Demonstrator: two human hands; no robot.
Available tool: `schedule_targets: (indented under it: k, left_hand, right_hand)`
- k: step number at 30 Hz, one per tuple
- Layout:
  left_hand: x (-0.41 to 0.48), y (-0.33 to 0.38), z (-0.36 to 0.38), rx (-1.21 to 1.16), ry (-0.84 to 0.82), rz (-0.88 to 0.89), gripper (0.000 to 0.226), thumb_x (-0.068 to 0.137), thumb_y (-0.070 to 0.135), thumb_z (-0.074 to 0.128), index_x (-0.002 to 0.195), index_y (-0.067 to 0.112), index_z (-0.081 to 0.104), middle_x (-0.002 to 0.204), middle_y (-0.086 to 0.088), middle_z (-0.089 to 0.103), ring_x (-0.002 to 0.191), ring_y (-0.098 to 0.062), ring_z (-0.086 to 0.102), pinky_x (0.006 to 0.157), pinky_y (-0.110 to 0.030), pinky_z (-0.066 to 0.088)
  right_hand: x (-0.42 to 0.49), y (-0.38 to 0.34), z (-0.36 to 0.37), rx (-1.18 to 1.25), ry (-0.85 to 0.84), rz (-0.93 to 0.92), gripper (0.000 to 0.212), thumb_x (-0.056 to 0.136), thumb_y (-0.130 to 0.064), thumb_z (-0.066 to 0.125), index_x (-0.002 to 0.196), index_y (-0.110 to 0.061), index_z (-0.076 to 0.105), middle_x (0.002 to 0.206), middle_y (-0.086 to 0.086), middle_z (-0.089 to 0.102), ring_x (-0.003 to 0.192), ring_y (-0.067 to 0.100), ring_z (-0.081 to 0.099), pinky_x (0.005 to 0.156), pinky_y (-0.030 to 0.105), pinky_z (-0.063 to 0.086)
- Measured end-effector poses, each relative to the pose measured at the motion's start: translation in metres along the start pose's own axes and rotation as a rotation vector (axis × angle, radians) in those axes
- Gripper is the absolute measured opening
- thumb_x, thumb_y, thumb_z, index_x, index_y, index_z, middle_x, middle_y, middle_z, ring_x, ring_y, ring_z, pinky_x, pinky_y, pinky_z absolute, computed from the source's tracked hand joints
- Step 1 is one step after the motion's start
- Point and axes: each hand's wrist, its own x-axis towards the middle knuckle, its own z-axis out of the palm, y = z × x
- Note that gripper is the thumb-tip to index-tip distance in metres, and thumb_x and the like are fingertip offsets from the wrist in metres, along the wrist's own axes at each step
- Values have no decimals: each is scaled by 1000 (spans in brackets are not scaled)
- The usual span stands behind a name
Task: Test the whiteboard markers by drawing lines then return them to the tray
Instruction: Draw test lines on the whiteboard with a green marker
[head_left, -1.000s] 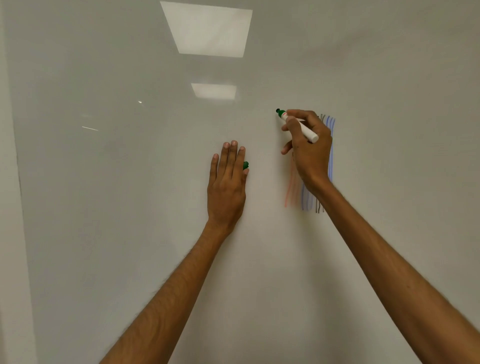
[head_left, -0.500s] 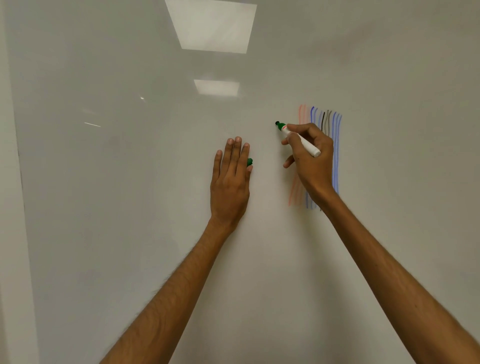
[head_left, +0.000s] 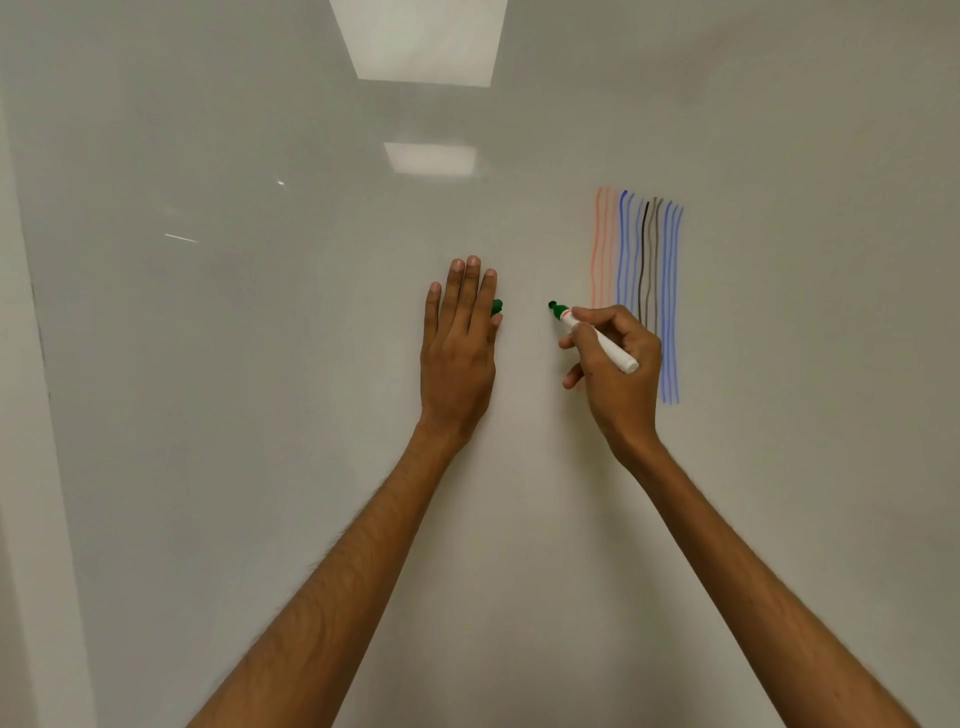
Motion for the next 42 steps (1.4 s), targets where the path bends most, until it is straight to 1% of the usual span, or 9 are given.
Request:
schedule_targets:
  k: [5,9,14,19,23,27,33,37,42]
  left_hand:
    - [-3,-3,2,-51,-11,10,45,104,10,46,147,1,39,155,-19,35,146,-35,27,122,-48,16]
    - [-5,-4,0,-67,-14,10,45,103,8,48,146,0,39,155,-19,36,146,-35,28,122,-47,15]
    - [-23,-3,-3,-70,-24,-4,44,104,9,47,147,0,40,155,-17,37,146,-32,29,123,-45,17]
    - [-40,-3,-5,-53,-44,10,44,104,10,46,147,0,40,155,-17,36,147,-31,28,122,-45,19]
    - [-39,-3,-6,-38,-48,7,44,105,11,44,147,1,39,155,-16,36,147,-30,27,123,-44,18]
    - [-40,-1,-7,-34,-44,5,43,105,11,43,147,1,40,155,-16,36,147,-30,28,123,-44,18]
    - [-39,-1,-7,-7,-34,12,43,106,14,42,146,0,42,154,-17,38,146,-31,30,121,-47,24]
    - [-40,-2,-7,1,-41,13,42,107,15,40,146,1,42,154,-16,38,147,-30,30,121,-47,24]
    - [-39,-2,-8,1,-38,16,42,107,16,39,146,1,42,154,-16,38,146,-29,30,122,-45,23]
  right_hand:
    - [-26,7,-3,-35,-27,4,8,91,-12,64,94,-7,69,81,10,70,62,29,65,45,39,54]
    - [-38,11,-4,-65,-36,9,18,87,-21,63,94,-6,70,79,11,68,64,28,64,45,33,52]
    - [-45,20,-10,-178,-32,-26,19,83,-29,64,90,-13,71,76,0,69,61,26,63,48,48,53]
    - [-59,24,-14,-251,-51,-42,27,81,-38,62,86,-13,70,75,-1,70,58,18,62,48,46,53]
    - [-59,19,-15,-250,-60,-25,26,80,-37,61,87,-14,71,73,-3,70,59,18,64,50,47,54]
    - [-37,1,-12,-162,-7,-32,15,87,-23,68,92,-9,64,72,5,69,58,22,65,51,47,55]
    - [18,-36,7,-71,59,-108,17,88,-13,72,93,-10,57,77,7,68,53,18,62,46,22,48]
    - [48,-45,19,-45,60,-143,14,90,-17,71,92,-13,57,78,1,68,51,16,62,49,30,51]
    - [70,-40,23,-16,60,-135,14,92,-18,68,90,-11,57,95,5,67,64,13,64,55,39,58]
